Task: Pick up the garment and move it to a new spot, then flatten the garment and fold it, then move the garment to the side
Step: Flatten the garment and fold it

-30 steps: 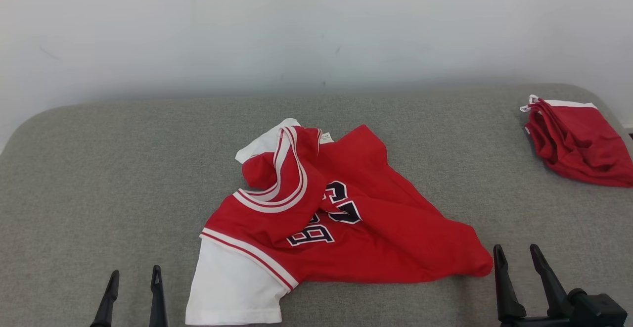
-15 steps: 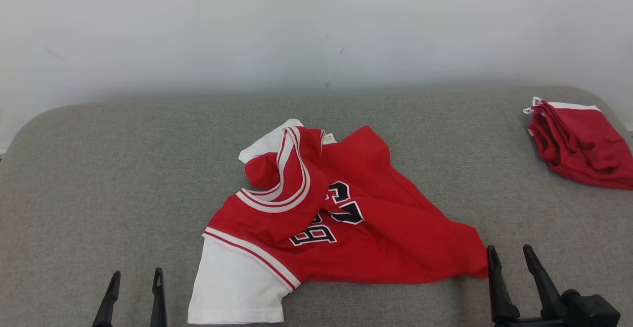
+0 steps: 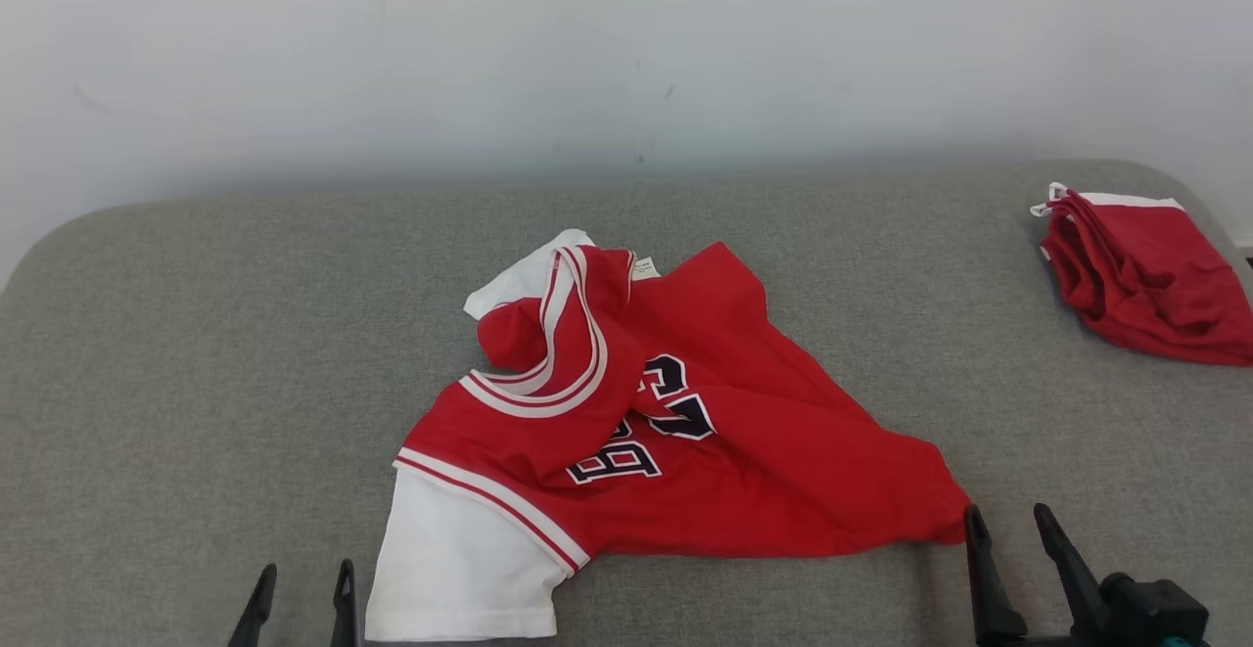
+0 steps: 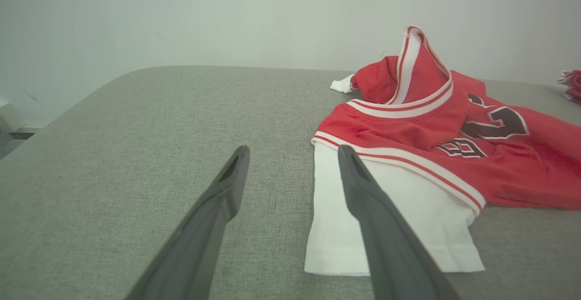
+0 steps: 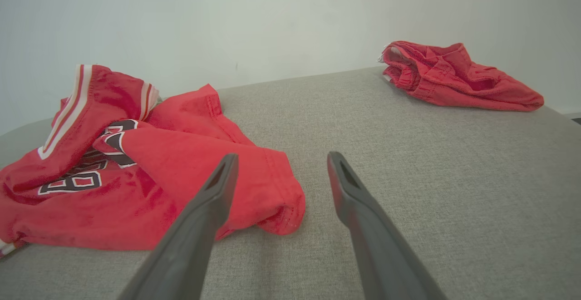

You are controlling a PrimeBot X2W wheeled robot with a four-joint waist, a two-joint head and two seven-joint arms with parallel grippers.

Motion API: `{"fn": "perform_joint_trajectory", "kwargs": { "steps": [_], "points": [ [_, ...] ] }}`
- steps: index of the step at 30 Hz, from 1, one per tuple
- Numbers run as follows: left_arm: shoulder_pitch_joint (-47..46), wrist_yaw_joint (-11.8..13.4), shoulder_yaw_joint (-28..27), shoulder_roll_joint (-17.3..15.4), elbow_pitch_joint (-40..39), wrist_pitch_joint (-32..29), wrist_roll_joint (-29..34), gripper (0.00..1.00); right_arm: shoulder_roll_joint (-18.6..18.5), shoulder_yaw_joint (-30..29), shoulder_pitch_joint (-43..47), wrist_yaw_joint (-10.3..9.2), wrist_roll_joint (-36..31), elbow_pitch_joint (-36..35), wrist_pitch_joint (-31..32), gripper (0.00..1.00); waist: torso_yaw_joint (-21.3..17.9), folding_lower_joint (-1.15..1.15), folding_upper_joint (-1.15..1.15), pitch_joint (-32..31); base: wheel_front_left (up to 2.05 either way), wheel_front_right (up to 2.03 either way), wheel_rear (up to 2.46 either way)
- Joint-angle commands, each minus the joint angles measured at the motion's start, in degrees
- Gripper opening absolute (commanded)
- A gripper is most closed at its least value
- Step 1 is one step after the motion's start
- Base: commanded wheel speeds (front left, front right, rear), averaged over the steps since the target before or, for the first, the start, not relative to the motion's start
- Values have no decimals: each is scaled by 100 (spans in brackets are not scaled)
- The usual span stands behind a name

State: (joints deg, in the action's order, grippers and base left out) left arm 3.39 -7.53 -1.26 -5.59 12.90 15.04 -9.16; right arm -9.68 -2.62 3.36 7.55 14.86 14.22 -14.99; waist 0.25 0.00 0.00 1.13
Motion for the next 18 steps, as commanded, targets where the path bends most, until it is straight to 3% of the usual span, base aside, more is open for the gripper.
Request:
{"fn": "perform_joint_trajectory", "kwargs": {
  "steps": [1, 18],
  "points": [
    [-88, 8, 47, -47, 194, 19, -104, 100, -41, 46, -149, -16, 33, 232, -21, 100, -24, 0, 0, 32, 0, 0, 0],
    [-894, 8, 837, -253, 2129, 19, -800, 100, -172, 453, -1328, -16, 175, 2040, -21, 100, -92, 0, 0, 425, 0, 0, 0]
  ]
}}
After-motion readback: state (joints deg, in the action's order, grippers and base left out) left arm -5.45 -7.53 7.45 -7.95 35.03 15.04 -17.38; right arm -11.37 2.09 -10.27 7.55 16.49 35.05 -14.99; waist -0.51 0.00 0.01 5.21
